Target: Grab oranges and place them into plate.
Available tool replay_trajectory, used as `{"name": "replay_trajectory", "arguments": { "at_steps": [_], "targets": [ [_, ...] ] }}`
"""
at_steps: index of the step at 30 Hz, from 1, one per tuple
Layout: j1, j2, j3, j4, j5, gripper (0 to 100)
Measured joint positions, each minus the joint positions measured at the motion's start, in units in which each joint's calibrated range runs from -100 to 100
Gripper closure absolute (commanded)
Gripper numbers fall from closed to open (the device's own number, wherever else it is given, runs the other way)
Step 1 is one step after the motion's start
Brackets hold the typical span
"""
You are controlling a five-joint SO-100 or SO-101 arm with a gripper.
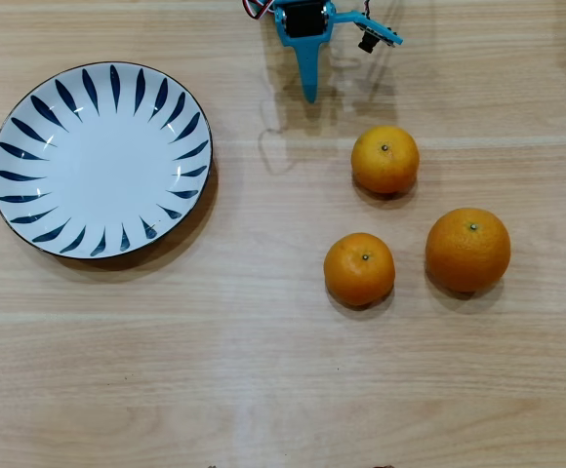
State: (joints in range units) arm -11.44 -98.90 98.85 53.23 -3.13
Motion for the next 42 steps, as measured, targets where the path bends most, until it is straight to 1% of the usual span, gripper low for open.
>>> {"name": "replay_trajectory", "arguments": {
  "at_steps": [12,16,17,19,20,22,23,25,28,29,31,33,34,36,37,39,40,42],
  "targets": [
    [2.3,0.2,0.0,0.0,0.0,98],
    [2.4,6.4,-6.2,0.0,0.0,98],
    [2.4,13.1,-14.5,0.0,0.0,98],
    [2.4,15.4,-17.4,0.0,0.0,98],
    [2.4,19.0,-20.5,0.1,0.0,98],
    [2.4,28.3,-30.9,0.2,0.0,98],
    [1.6,36.6,-40.7,0.9,0.0,98],
    [0.5,41.6,-47.5,2.5,0.0,98],
    [-2.6,53.2,-60.9,9.1,0.0,98],
    [-4.9,60.2,-69.1,14.0,-0.5,98],
    [-5.7,64.4,-75.2,17.4,-1.5,98],
    [-7.3,71.5,-83.9,23.2,-5.6,98],
    [-8.9,77.4,-90.1,27.8,-9.9,98],
    [-9.5,80.9,-94.0,30.2,-13.6,98],
    [-11.5,86.1,-100.0,32.5,-19.1,98],
    [-12.6,89.3,-102.9,33.8,-24.5,98],
    [-13.3,93.4,-107.4,34.4,-30.2,98],
    [-14.7,96.1,-109.5,34.5,-34.3,98]
  ]
}}
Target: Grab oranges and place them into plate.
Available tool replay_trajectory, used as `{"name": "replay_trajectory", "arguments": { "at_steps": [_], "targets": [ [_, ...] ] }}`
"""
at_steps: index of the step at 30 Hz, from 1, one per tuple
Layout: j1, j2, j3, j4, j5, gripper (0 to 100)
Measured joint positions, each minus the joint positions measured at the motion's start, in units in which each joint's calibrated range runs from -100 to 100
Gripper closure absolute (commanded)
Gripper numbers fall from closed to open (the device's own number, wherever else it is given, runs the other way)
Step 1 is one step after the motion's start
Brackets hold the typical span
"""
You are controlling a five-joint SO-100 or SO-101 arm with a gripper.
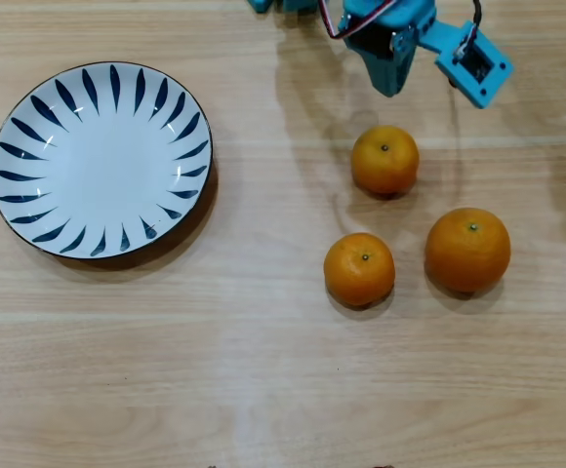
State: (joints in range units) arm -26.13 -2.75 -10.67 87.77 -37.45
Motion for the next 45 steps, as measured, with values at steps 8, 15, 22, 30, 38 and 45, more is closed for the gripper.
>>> {"name": "replay_trajectory", "arguments": {
  "at_steps": [8,15,22,30,38,45],
  "targets": [
    [-0.4,5.2,-5.0,0.0,-5.7,90],
    [-1.9,5.6,-5.0,1.6,-9.7,70],
    [-5.2,5.8,-5.0,1.8,-18.5,69],
    [-7.9,8.0,-3.3,1.8,-28.4,57],
    [-8.5,10.6,0.4,-5.3,-29.2,56],
    [-8.7,10.7,10.1,-17.4,-29.2,56]
  ]
}}
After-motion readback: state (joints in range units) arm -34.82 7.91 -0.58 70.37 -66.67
